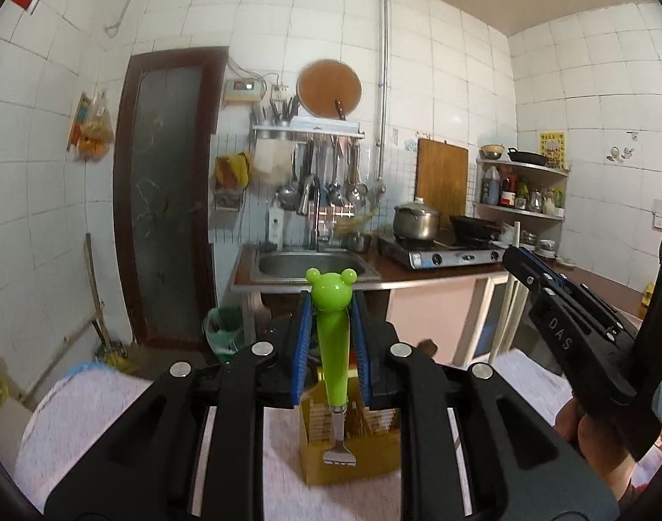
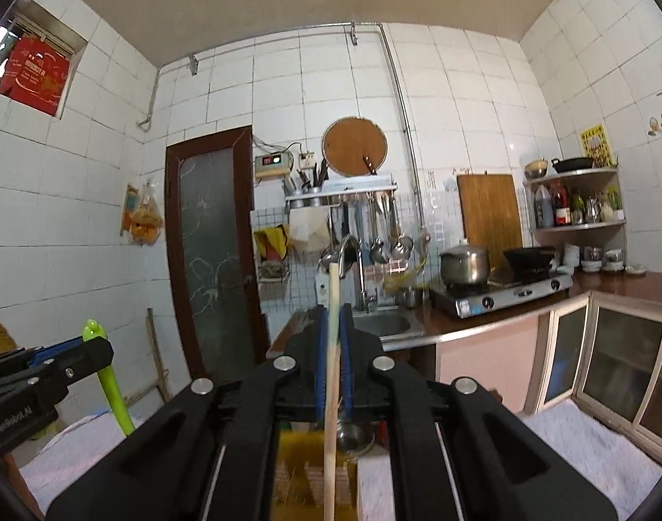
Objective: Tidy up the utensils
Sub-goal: 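Lower the green-handled fork into the yellow holder and open the left tool, then move the left tool back over the chopsticks and spoon on the table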
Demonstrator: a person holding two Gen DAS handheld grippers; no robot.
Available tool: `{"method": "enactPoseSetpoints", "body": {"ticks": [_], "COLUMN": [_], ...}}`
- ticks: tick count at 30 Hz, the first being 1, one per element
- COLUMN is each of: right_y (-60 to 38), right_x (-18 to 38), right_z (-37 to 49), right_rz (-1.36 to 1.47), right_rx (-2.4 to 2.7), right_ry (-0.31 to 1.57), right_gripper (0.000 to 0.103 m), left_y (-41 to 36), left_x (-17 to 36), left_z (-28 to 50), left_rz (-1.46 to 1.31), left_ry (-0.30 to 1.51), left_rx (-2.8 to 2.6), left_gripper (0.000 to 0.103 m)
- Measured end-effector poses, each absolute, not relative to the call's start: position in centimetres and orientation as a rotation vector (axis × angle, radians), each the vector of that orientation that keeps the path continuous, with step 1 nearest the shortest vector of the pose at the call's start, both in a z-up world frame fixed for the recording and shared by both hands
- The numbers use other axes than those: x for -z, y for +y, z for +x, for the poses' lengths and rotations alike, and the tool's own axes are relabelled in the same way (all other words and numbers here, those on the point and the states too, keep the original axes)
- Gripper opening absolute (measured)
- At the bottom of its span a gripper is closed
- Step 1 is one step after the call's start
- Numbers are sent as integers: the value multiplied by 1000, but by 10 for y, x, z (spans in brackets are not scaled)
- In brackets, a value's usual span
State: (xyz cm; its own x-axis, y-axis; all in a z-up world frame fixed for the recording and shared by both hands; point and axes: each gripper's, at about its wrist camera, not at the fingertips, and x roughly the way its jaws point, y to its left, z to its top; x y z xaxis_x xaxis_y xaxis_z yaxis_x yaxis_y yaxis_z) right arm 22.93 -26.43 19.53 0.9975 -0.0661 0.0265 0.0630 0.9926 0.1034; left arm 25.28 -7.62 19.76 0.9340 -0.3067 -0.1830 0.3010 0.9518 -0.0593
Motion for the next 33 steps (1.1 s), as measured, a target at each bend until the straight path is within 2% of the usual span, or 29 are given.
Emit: {"method": "enactPoseSetpoints", "body": {"ticks": [7,15,19,20,21,22,23,24,25,26,31,33], "right_y": [-266,-271,-273,-274,-275,-278,-280,-281,-284,-284,-291,-292], "right_x": [-186,-127,-114,-112,-113,-114,-117,-119,-124,-127,-134,-127], "right_z": [286,319,319,318,315,310,303,297,285,280,236,225], "right_rz": [94,101,79,75,72,78,86,90,86,86,85,83], "right_rx": [92,72,71,78,86,88,95,104,116,118,138,145], "right_ry": [-35,88,171,185,209,218,211,200,196,202,266,300], "right_gripper": [6,6,7,12,35,50,68,68,68,68,79,82], "left_y": [-93,-89,-77,-71,-69,-64,-60,-55,-49,-40,-16,-9], "left_x": [-183,-121,-109,-110,-111,-113,-115,-118,-122,-126,-136,-135], "left_z": [309,345,349,346,344,339,336,329,321,311,272,259], "left_rz": [-27,-53,-87,-95,-97,-100,-101,-102,-105,-111,-108,-109], "left_ry": [201,349,404,411,416,420,421,419,412,397,386,385], "left_rx": [296,289,278,274,269,261,253,235,214,188,139,121], "left_gripper": [17,17,17,18,18,22,36,46,65,78,96,98]}}
